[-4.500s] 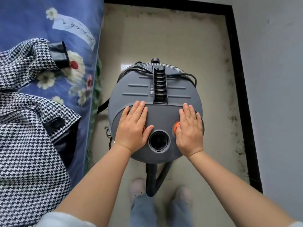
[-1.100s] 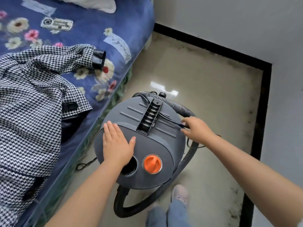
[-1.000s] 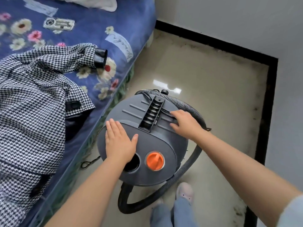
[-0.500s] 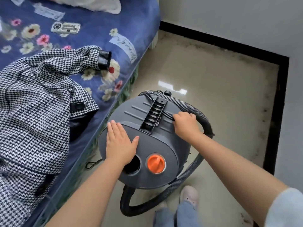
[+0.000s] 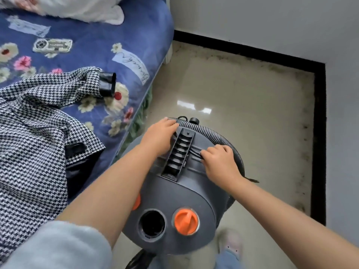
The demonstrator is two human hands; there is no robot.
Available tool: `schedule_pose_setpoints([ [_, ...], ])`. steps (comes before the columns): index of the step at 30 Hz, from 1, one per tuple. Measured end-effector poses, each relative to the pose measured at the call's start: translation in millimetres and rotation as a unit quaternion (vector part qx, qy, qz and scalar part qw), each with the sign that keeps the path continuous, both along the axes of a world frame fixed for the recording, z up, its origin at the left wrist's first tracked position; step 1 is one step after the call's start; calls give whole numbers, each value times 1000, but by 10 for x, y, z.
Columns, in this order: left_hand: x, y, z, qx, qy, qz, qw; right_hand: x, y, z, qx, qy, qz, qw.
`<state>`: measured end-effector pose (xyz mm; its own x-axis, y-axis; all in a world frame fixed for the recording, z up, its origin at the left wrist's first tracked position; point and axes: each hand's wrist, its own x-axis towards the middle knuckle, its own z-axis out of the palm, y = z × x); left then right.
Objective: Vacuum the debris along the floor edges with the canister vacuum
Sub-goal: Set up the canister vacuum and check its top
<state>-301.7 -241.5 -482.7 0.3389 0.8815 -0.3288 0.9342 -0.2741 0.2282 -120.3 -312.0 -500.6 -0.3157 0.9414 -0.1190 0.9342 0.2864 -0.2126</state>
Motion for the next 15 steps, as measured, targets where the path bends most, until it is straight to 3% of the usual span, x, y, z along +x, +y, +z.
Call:
schedule_pose_setpoints([
  [3,-91,188,-139,22,44,-103,994,-40,-41,-50,28,-1,-19,999],
  [7,-495,190,-74,87,67,-219,970,-155,-39,53,-53,-2,-115,992],
  [11,-1127,105,-39,117,7,-192,974,-322,-10,161,27,75,-156,985],
  [15,-1503,-74,40,154,-59,-166,972,-710,117,331,69,92,-112,987],
])
